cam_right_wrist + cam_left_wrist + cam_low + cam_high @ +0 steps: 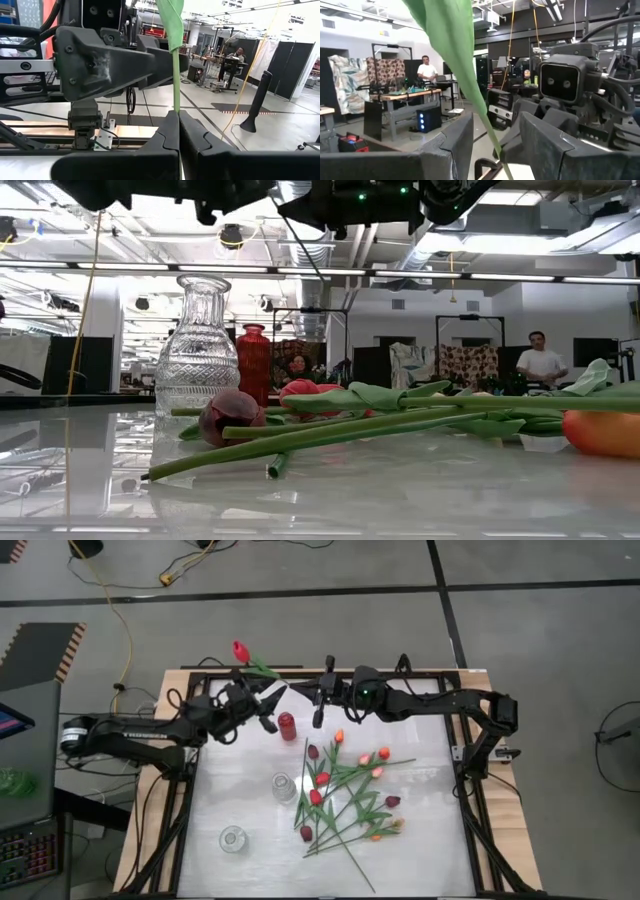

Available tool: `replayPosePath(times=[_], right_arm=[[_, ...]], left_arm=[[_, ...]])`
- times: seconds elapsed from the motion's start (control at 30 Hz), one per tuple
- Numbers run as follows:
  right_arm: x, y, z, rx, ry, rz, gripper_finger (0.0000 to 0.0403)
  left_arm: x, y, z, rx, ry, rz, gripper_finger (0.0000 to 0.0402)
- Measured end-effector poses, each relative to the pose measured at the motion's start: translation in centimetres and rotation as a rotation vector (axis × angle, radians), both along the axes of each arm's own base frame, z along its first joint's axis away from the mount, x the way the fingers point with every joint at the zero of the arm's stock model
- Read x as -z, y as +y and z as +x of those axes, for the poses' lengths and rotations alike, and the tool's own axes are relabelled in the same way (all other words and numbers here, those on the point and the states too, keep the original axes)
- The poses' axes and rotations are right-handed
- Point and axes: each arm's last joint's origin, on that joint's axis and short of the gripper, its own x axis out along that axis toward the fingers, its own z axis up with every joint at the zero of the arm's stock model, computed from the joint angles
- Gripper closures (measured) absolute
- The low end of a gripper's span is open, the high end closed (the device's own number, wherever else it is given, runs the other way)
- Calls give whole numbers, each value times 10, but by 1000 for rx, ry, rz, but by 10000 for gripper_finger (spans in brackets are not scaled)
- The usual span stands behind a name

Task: Sort flowers into vase by color
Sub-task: Put the red tulip into the top transparent vase

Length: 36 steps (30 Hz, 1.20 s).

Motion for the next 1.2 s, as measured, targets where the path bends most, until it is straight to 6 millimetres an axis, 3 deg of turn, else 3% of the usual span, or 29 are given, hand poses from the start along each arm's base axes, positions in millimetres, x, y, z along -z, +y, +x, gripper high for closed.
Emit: replayPosePath(times=[0.2,0.6,0.87,1.2], right_arm=[[0,0,0,0,0,0,381],[0,0,0,0,1,0,373],[0,0,0,1,-3,27,326],[-1,-9,-14,37,129,89,222]], left_arm=[[2,3,8,-16,18,-8,272],[2,3,8,-22,21,-6,395],[2,3,8,-24,19,-9,399],[0,4,0,-121,49,-37,401]])
